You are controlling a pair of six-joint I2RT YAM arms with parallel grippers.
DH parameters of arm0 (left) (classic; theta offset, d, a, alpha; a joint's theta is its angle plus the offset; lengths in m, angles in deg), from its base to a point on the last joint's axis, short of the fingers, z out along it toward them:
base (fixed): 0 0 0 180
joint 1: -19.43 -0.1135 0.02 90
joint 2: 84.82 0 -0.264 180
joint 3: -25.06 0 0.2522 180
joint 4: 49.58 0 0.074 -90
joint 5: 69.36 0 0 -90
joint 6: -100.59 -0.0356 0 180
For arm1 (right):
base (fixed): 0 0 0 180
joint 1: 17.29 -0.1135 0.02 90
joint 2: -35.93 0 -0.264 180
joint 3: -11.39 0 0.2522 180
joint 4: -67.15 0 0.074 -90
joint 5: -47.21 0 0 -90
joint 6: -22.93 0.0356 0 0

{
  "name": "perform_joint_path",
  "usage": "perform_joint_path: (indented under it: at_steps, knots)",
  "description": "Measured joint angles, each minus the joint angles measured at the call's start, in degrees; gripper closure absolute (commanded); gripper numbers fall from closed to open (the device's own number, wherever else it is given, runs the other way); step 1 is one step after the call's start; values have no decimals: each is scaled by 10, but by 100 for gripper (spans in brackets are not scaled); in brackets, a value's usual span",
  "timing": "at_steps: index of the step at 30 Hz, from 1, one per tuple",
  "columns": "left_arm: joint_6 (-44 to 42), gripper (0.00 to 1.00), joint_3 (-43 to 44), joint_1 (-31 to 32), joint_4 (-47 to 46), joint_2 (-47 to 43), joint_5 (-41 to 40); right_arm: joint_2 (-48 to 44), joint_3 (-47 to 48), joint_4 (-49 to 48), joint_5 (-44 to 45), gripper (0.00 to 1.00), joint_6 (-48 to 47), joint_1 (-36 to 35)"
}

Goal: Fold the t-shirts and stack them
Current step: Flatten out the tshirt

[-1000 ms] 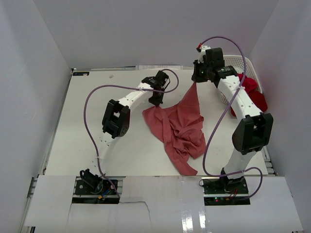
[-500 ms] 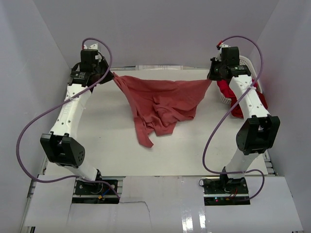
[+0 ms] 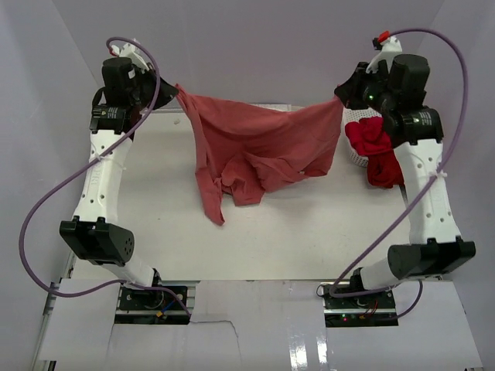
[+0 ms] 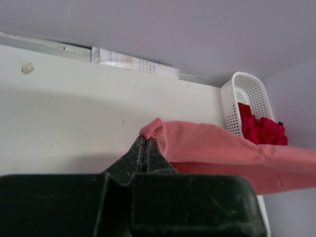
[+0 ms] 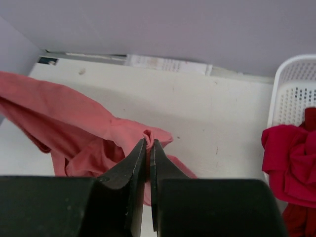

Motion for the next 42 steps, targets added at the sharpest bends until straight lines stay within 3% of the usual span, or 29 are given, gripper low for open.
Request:
perform_joint_path:
  at_steps: [4,8,12,19,23,29,34,38,42]
  knots:
    - [15,100,-2,-14,-32,-35,13,-102,-20,-24,-28,92,-1,0]
    - [25,100,-111,-34,-66,-146,-14,-240,-113,-53,-42,92,-2,0]
    - [31,100,-201,-39,-72,-282,-58,-329,-141,-45,-51,92,-2,0]
    - [31,100,-245,-38,-86,-453,-137,-469,-167,-59,-81,92,-2,0]
    - [30,100,-228,-38,-101,-502,-150,-538,-165,-101,-92,92,-2,0]
    - [28,100,-214,-30,-130,-524,-134,-554,-112,-116,-88,92,-3,0]
    - [30,100,-239,-28,-139,-517,-117,-534,-130,-106,-80,92,1,0]
    - [33,100,-312,-28,-150,-475,-82,-476,-194,-83,-73,92,21,0]
    - [31,100,-357,-28,-131,-349,-25,-421,-338,-58,-65,92,52,0]
